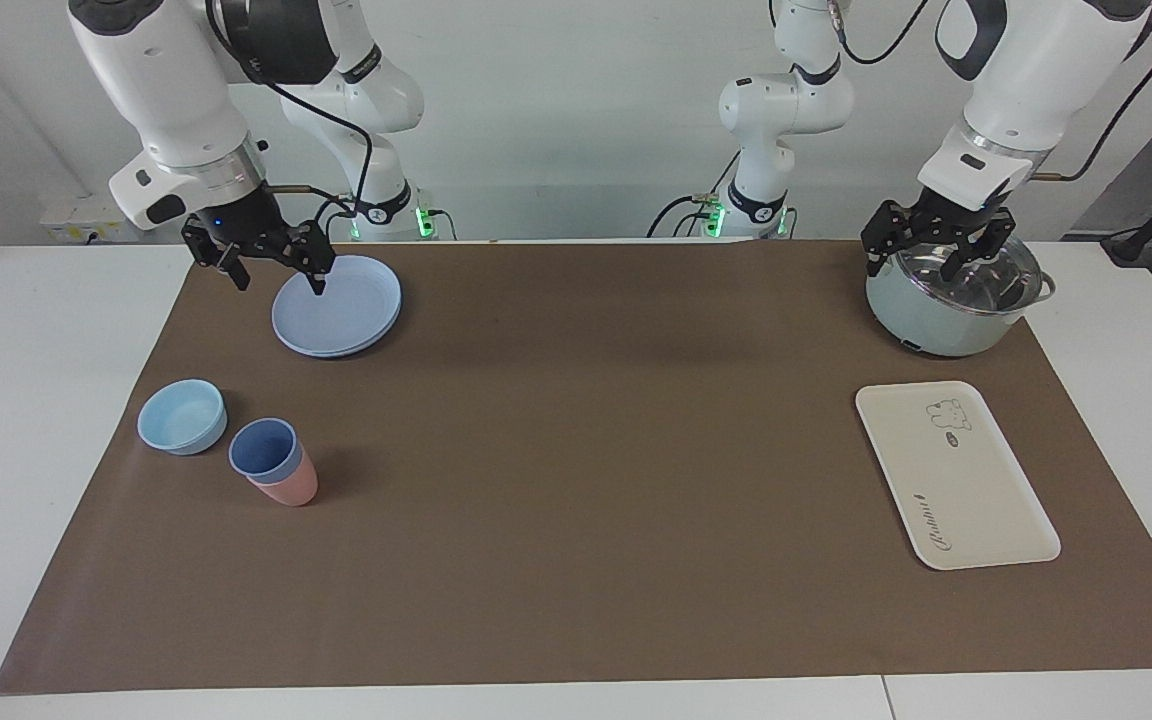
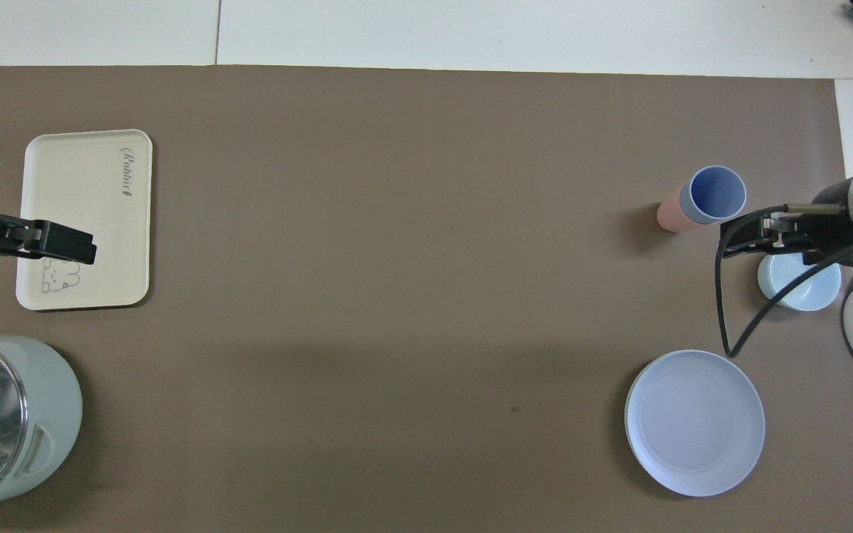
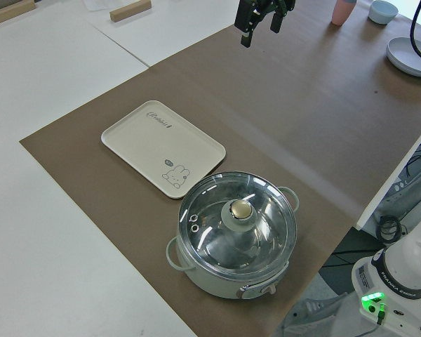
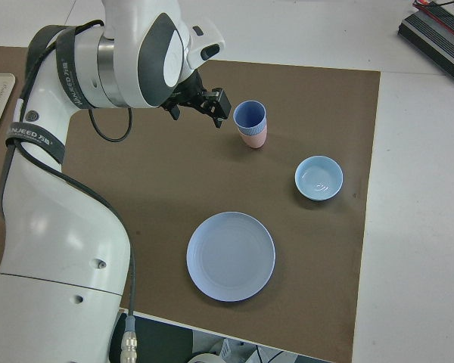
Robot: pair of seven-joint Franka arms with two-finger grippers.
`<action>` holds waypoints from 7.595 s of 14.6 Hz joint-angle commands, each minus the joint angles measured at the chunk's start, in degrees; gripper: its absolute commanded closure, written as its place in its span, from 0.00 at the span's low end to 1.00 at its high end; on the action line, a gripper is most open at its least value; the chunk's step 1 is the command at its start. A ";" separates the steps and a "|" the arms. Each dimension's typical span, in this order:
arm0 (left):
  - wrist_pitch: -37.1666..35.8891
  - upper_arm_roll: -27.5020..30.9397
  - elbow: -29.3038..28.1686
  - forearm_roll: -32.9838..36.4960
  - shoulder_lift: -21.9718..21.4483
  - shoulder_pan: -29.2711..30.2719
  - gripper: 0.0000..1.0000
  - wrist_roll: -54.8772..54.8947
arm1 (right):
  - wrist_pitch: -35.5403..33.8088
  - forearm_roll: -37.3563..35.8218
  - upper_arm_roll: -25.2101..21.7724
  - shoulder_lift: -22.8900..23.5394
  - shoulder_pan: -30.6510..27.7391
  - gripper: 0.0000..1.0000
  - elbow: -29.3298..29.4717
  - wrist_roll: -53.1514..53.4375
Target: Place cup on tray
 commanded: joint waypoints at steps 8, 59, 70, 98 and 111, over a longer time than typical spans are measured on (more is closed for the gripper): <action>-0.49 -0.22 -1.31 -0.46 -1.51 0.56 0.00 0.56 | -0.49 1.60 -0.08 -0.40 -1.40 0.00 -0.48 -1.95; -0.49 -0.22 -1.31 -0.46 -1.51 0.56 0.00 0.56 | 13.40 42.91 0.36 27.56 -8.89 1.00 -1.53 38.47; -0.49 -0.22 -1.31 -0.46 -1.51 0.56 0.00 0.56 | 25.42 44.56 0.45 20.61 10.98 1.00 -1.10 65.96; 50.91 -0.83 -14.76 -8.64 4.02 -27.30 0.23 -43.38 | 38.45 45.19 0.45 20.61 22.16 1.00 0.40 79.44; 32.51 -0.13 -1.25 -8.64 3.77 -23.98 1.00 -47.17 | 38.19 44.93 0.01 20.61 21.19 1.00 0.57 79.18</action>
